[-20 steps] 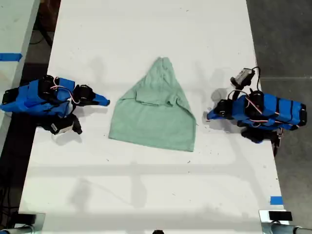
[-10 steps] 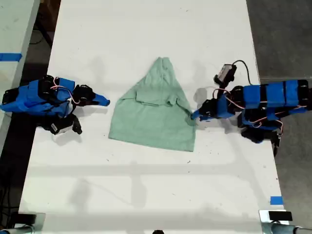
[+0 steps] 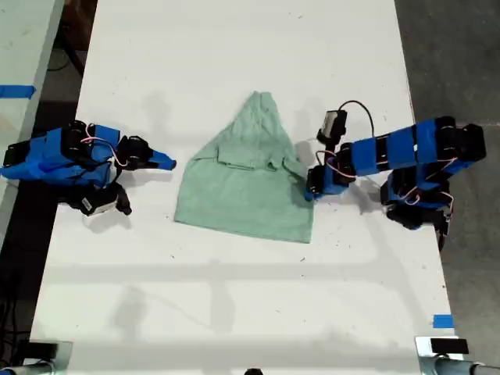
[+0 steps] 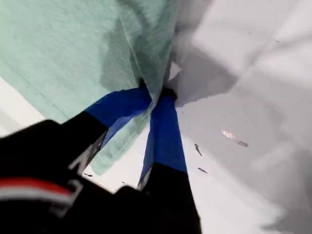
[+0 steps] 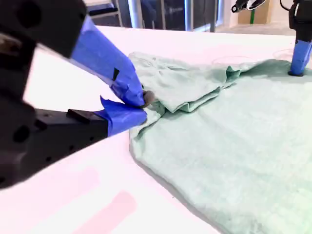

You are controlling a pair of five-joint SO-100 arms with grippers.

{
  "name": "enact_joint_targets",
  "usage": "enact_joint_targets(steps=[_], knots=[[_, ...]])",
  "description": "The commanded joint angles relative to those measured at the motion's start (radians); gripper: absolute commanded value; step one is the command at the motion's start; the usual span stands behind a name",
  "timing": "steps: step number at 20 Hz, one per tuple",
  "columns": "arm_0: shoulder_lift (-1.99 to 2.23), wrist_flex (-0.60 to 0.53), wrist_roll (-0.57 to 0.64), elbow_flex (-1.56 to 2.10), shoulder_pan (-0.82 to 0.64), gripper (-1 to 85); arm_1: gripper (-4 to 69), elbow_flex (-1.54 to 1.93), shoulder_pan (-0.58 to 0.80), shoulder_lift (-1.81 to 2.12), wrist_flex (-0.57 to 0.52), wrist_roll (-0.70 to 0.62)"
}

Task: Fold t shirt

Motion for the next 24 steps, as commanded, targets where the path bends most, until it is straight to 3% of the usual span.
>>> enact_joint_targets(steps=[1,5,8,12,17,19,21,24], knots=[[0.008,-0.002,-0.014,0.005,0.002,-0.1,1.8,-0.054,0.006,0.067,0.227,0.051],[0.008,-0.002,-0.012,0.005,0.0,-0.1,1.8,-0.143,0.041,0.298,0.469,0.046],[0.008,-0.002,-0.014,0.005,0.0,-0.1,2.1,-0.35,0.011,0.209,0.443,-0.032],[0.008,-0.002,-0.014,0.005,0.0,-0.1,2.2,-0.581,-0.041,-0.101,0.31,-0.078],[0.008,-0.002,-0.009,0.005,0.0,-0.1,2.5,-1.057,-0.052,-0.561,0.388,-0.118],[0.008,-0.002,-0.009,0.005,0.0,-0.1,15.7,-1.129,-0.052,-0.635,0.399,-0.098],[0.008,0.0,-0.009,0.003,0.0,-0.1,24.4,-1.131,-0.046,-0.618,0.433,-0.094],[0.008,0.0,-0.009,0.003,-0.002,-0.1,24.4,-1.106,-0.029,-0.503,0.577,-0.075]])
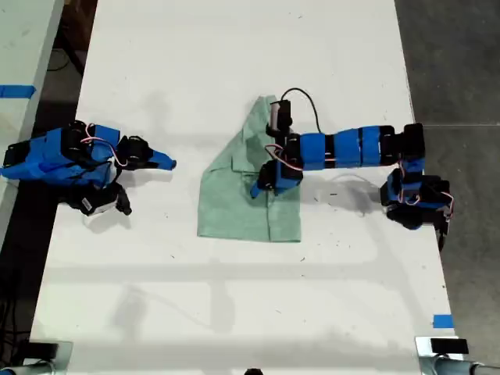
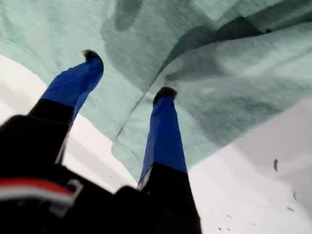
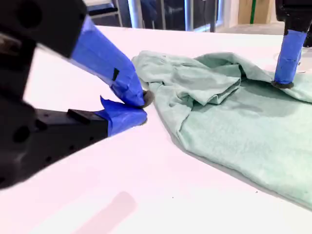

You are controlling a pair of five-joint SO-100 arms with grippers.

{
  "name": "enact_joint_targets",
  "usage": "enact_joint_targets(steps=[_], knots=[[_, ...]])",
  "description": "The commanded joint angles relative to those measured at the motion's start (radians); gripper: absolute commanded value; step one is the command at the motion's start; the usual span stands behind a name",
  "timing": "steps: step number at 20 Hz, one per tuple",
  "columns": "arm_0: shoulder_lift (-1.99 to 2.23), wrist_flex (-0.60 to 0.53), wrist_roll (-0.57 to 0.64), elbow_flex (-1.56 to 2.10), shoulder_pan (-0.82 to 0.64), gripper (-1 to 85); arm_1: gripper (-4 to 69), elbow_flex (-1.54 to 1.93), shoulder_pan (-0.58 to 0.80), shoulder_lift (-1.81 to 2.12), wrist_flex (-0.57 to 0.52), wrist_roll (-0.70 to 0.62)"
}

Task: Fold t shirt

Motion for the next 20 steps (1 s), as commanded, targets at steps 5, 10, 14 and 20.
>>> enact_joint_targets(steps=[5,10,14,20], knots=[[0.008,0.0,-0.009,0.003,-0.002,-0.1,6.8,0.299,0.034,0.561,0.196,0.052],[0.008,0.0,-0.012,0.003,0.0,-0.1,-1.2,1.23,0.048,1.364,-0.265,0.026],[0.008,0.0,-0.014,0.003,0.0,-0.1,-0.5,1.646,0.064,1.962,-0.268,0.002],[0.008,0.0,-0.012,0.005,0.002,-0.1,-0.5,1.905,0.106,2.194,-0.215,0.003]])
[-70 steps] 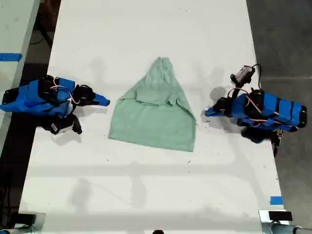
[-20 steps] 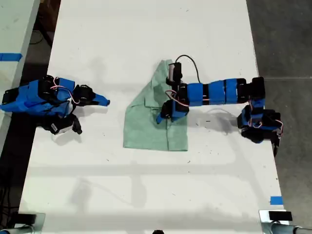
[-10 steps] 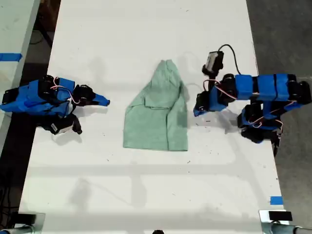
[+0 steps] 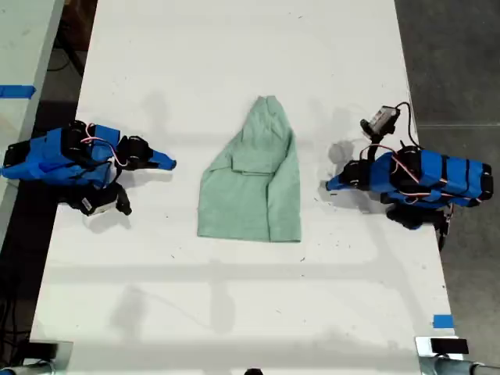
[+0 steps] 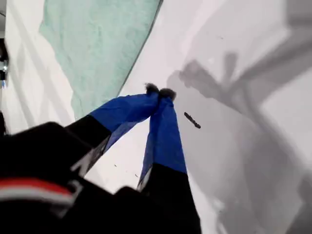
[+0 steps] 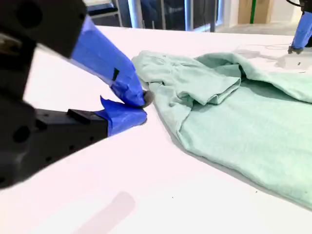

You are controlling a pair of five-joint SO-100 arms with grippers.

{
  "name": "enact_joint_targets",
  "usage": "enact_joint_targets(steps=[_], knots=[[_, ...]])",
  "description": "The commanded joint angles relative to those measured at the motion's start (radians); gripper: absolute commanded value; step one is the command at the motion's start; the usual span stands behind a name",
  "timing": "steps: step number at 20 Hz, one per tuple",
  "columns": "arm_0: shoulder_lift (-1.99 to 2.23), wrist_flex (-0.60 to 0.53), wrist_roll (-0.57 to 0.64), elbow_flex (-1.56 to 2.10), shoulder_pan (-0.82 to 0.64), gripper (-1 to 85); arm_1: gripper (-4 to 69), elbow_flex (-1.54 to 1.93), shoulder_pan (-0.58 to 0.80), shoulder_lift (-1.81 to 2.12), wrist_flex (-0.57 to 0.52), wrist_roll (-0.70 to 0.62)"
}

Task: Fold t shirt

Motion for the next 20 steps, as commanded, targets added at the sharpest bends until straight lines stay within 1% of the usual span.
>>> enact_joint_targets(steps=[1,4,7,11,16,20], knots=[[0.008,0.0,-0.011,0.005,0.0,-0.1,-0.4,0.054,-0.009,0.028,0.011,0.026],[0.009,0.0,-0.014,0.005,0.005,-0.1,-0.4,0.052,-0.002,0.028,0.057,0.124],[0.009,0.0,-0.014,0.005,0.003,-0.1,-1.1,0.031,-0.008,0.028,0.138,0.238],[0.009,0.0,-0.014,0.005,0.003,-0.1,-2.4,0.025,-0.008,0.028,0.143,0.241],[0.009,0.002,-0.014,0.003,0.003,-0.1,-2.4,0.018,-0.014,0.028,0.144,0.242],[0.009,0.002,-0.014,0.003,0.003,-0.1,-2.4,0.026,-0.018,0.028,0.114,0.21]])
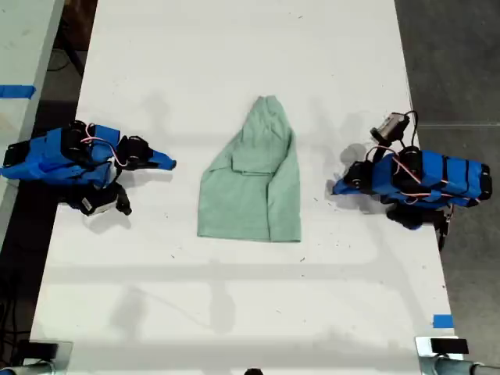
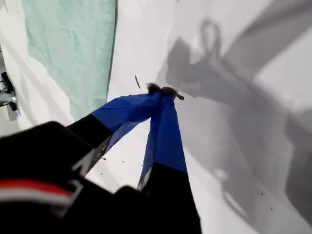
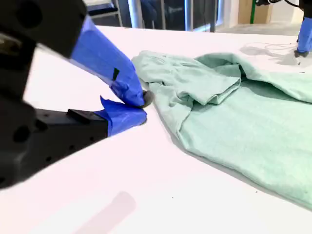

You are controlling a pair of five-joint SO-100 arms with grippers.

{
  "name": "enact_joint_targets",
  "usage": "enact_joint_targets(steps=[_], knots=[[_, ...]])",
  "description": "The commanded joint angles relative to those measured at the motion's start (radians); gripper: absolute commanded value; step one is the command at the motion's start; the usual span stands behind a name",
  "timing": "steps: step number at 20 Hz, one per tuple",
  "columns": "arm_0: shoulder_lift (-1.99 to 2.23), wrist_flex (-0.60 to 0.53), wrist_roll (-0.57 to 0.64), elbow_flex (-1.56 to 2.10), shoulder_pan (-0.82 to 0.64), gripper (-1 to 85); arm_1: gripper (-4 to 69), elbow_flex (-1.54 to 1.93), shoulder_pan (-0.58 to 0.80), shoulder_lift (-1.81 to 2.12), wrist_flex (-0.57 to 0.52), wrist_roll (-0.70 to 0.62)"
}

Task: Fold t shirt

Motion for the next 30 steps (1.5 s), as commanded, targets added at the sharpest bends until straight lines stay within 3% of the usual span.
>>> enact_joint_targets(steps=[1,3,7,25,30], knots=[[0.009,0.002,-0.014,0.003,0.003,-0.1,-2.4,0.035,-0.009,0.011,-0.046,-0.035],[0.009,0.002,-0.014,0.003,0.003,-0.1,-2.7,0.057,-0.044,0.011,-0.1,-0.11],[0.009,0.002,-0.014,0.003,0.003,-0.1,-2.9,0.061,-0.055,0.011,-0.083,-0.196],[0.009,0.003,-0.015,0.003,0.002,-0.1,-2.8,0.061,-0.064,0.011,-0.064,-0.167],[0.009,0.003,-0.015,0.003,0.002,-0.1,-2.2,0.061,-0.035,0.011,-0.069,-0.259]])
